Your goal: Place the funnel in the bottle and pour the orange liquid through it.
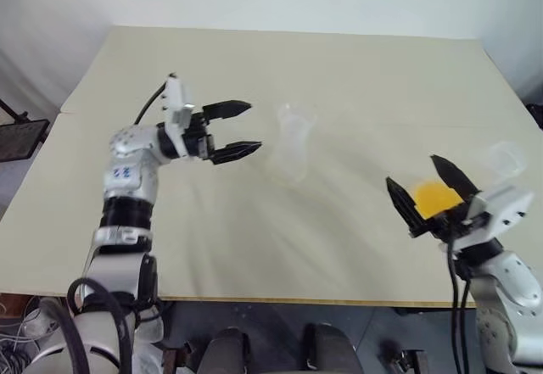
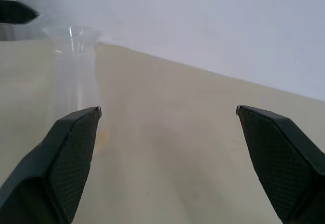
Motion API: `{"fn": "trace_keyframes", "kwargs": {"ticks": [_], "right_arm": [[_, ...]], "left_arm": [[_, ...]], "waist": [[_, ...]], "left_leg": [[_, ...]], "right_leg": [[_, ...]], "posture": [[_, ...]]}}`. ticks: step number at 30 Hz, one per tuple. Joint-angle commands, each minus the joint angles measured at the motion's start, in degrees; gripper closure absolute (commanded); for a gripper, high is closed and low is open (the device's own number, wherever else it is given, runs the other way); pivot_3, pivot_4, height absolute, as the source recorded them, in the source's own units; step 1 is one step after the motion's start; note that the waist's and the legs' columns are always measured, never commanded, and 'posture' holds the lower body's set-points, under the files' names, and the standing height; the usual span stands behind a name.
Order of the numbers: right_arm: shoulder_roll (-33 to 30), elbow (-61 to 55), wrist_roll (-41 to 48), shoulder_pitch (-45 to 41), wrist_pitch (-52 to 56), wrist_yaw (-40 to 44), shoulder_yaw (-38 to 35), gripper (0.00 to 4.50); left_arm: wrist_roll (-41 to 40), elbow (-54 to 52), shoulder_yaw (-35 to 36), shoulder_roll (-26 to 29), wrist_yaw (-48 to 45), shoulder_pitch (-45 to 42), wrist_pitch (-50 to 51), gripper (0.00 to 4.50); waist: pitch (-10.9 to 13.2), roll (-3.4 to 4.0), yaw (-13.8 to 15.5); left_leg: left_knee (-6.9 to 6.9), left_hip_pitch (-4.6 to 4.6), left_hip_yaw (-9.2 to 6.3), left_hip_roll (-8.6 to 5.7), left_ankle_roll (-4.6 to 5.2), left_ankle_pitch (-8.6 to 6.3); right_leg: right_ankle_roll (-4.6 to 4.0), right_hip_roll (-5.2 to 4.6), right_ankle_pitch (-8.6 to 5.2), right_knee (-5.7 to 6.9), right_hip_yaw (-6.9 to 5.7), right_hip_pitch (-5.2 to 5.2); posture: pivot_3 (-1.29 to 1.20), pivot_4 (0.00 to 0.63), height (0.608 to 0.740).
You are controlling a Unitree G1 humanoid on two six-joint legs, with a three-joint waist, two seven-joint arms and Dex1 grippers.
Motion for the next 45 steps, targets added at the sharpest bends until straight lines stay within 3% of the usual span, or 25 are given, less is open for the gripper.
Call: {"fn": "trace_keyframes", "kwargs": {"ticks": [1,4,8,15,20,24,31,38,45], "right_arm": [[0.0,-5.06,3.41,4.56,0.85,-2.9,-6.98,0.0],[1.87,-7.84,5.81,10.47,0.81,-5.14,-12.32,0.0],[5.08,-10.96,7.82,18.84,0.14,-6.15,-16.42,0.0],[9.05,-14.18,10.27,29.43,-0.51,-6.06,-18.98,0.0],[8.53,-13.22,11.79,31.66,0.82,-5.53,-18.84,0.0],[6.76,-12.61,13.66,30.4,2.64,-6.16,-18.52,0.0],[-0.41,-8.04,19.33,20.09,10.88,-9.72,-17.14,0.0],[-5.78,0.12,19.55,6.58,15.9,-11.78,-16.02,0.0],[-8.19,6.91,18.05,-0.77,18.38,-10.33,-14.25,0.0]], "left_arm": [[-2.94,-8.46,1.4,1.07,1.14,6.22,1.84,0.04],[-2.94,-11.82,0.28,1.69,1.57,11.07,3.66,0.04],[-4.44,-14.22,-0.36,-0.12,2.39,11.4,3.86,0.04],[-5.73,-18.14,-2.0,-1.2,2.32,12.09,4.66,0.04],[-6.86,-21.36,-1.79,-0.87,3.46,13.6,6.12,0.04],[-7.67,-24.7,-1.42,0.3,4.28,15.74,7.82,0.04],[-9.17,-30.32,-0.63,1.76,6.9,18.56,10.81,0.04],[-11.02,-36.18,-0.52,3.52,8.44,22.32,13.63,0.04],[-11.88,-38.31,-0.43,3.87,10.22,23.34,14.62,0.04]], "waist": [[0.0,0.0,0.28],[-0.01,0.01,0.81],[-0.01,0.0,1.41],[-0.08,0.12,1.02],[-0.08,0.12,0.72],[-0.08,0.12,0.62],[-0.08,0.12,0.23],[-0.08,0.12,0.14],[-0.08,0.12,0.19]], "left_leg": [[0.0,0.01,0.01,-0.04,0.0,0.0],[0.06,0.0,0.04,-0.06,0.0,0.0],[0.07,-0.01,0.2,-0.04,0.0,0.0],[0.0,0.13,0.45,-0.02,0.0,0.0],[-0.07,0.24,0.44,0.03,0.0,0.0],[-0.24,0.49,0.41,0.02,0.0,0.0],[-0.34,0.66,0.5,0.04,0.01,0.0],[-0.37,0.69,0.53,0.03,0.01,0.0],[-0.38,0.68,0.55,0.0,0.01,-0.01]], "right_leg": [[0.0,-0.03,0.0,0.0,0.01,0.02],[0.0,-0.03,0.0,0.0,0.02,0.09],[0.0,0.0,0.0,-0.03,0.03,0.1],[0.0,0.03,0.0,-0.06,0.24,0.08],[0.0,0.06,0.0,-0.07,0.43,0.07],[0.0,0.06,0.0,-0.06,0.66,0.11],[-0.01,0.07,0.0,-0.06,0.81,0.17],[-0.01,0.06,0.0,-0.07,0.84,0.17],[0.0,0.05,0.0,-0.09,0.85,0.17]], "posture": [[0.0,0.15,0.74],[0.0,0.15,0.74],[0.0,0.15,0.74],[0.0,0.15,0.74],[0.0,0.15,0.74],[0.0,0.15,0.74],[0.0,0.15,0.74],[0.0,0.15,0.74],[0.0,0.15,0.74]]}}
